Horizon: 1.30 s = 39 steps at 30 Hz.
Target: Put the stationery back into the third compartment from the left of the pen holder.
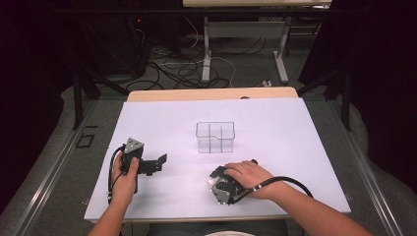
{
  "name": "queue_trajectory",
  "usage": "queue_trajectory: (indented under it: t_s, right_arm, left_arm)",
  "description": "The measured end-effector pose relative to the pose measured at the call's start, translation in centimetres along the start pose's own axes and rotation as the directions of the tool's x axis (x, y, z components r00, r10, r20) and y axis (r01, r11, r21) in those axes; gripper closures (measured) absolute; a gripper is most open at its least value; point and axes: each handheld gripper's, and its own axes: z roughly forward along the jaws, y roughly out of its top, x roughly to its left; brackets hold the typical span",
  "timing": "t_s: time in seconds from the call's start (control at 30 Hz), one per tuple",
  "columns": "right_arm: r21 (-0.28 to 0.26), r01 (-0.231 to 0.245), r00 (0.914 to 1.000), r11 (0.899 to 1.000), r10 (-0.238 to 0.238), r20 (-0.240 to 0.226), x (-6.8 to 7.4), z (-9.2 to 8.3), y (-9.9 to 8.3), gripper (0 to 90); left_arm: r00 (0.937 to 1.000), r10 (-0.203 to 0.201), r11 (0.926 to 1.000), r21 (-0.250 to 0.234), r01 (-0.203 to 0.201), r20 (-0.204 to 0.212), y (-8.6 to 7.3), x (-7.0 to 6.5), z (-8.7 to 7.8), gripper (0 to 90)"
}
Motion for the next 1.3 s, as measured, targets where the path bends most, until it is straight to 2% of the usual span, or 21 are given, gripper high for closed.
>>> queue_trajectory:
  t_s: [0.1, 0.13, 0.17, 0.2, 0.23, 0.4, 0.53, 0.57, 0.6, 0.63, 0.7, 0.97, 1.03, 1.1, 1.3]
  right_arm:
    - [-0.001, 0.006, 1.0000, 1.000, -0.006, -0.004, -0.06, 0.17, 0.23, 54.9]
    - [0.004, 0.020, 0.9998, 1.000, -0.020, 0.001, -0.15, 0.17, 0.33, 54.9]
    - [0.004, 0.009, 0.9998, 1.000, -0.009, 0.019, 0.00, 0.24, 0.37, 55.0]
    - [0.011, 0.028, 0.9994, 1.000, -0.029, 0.018, -0.15, 0.21, 0.49, 55.0]
    - [0.010, 0.023, 0.9997, 1.000, -0.023, -0.008, -0.23, 0.26, 0.55, 55.2]
    - [0.008, 0.049, 0.9988, 0.999, -0.049, -0.007, -0.40, 0.46, 0.78, 57.2]
    - [0.031, 0.054, 0.9983, 0.998, -0.053, -0.026, -0.40, 0.34, 0.84, 60.2]
    - [0.014, 0.047, 0.9989, 0.999, -0.047, -0.001, -0.22, 0.48, 0.77, 61.0]
    - [0.018, 0.034, 0.9994, 0.999, -0.033, -0.005, -0.12, 0.45, 0.78, 61.7]
    - [0.022, 0.054, 0.9982, 0.998, -0.053, -0.027, -0.30, 0.45, 0.84, 62.8]
    - [0.025, 0.046, 0.9985, 0.999, -0.046, -0.030, -0.16, 0.45, 0.86, 65.4]
    - [0.025, 0.050, 0.9985, 0.998, -0.049, -0.023, -0.11, 0.43, 0.90, 66.4]
    - [0.019, 0.064, 0.9977, 0.998, -0.063, -0.025, -0.23, 0.47, 0.92, 66.5]
    - [0.027, 0.040, 0.9989, 0.999, -0.039, -0.024, -0.05, 0.42, 0.89, 66.5]
    - [0.032, 0.047, 0.9986, 0.998, -0.047, -0.025, -0.11, 0.41, 0.95, 66.7]
  left_arm:
    - [1.0000, 0.007, 1.0000, 0.006, -0.007, -0.001, 0.06, 0.07, -0.09, 0.2]
    - [1.0000, 0.002, 1.0000, 0.005, -0.002, 0.001, 0.05, 0.05, -0.08, 0.1]
    - [1.0000, -0.001, 1.0000, 0.004, 0.001, 0.002, 0.05, 0.05, -0.08, 0.2]
    - [1.0000, 0.000, 1.0000, 0.005, 0.000, 0.002, 0.05, 0.06, -0.09, 0.2]
    - [1.0000, -0.001, 1.0000, 0.006, 0.001, 0.002, 0.04, 0.07, -0.09, 0.2]
    - [1.0000, -0.002, 1.0000, 0.003, 0.002, 0.002, 0.06, 0.09, -0.14, 0.1]
    - [1.0000, -0.004, 1.0000, 0.004, 0.004, 0.002, 0.05, 0.11, -0.12, 0.2]
    - [1.0000, -0.004, 1.0000, 0.004, 0.004, 0.003, 0.05, 0.11, -0.11, 0.1]
    - [1.0000, -0.003, 1.0000, 0.004, 0.003, 0.003, 0.05, 0.11, -0.11, 0.2]
    - [1.0000, -0.003, 1.0000, 0.006, 0.003, 0.003, 0.06, 0.11, -0.12, 0.2]
    - [1.0000, -0.002, 1.0000, 0.006, 0.002, 0.003, 0.07, 0.11, -0.11, 0.1]
    - [1.0000, -0.002, 1.0000, 0.008, 0.002, 0.003, 0.05, 0.11, -0.09, 0.2]
    - [1.0000, -0.004, 1.0000, 0.006, 0.004, 0.002, 0.04, 0.13, -0.10, 0.2]
    - [1.0000, -0.006, 1.0000, 0.004, 0.006, 0.002, 0.03, 0.14, -0.09, 0.2]
    - [1.0000, -0.002, 1.0000, 0.009, 0.002, 0.003, 0.04, 0.11, -0.08, 0.2]
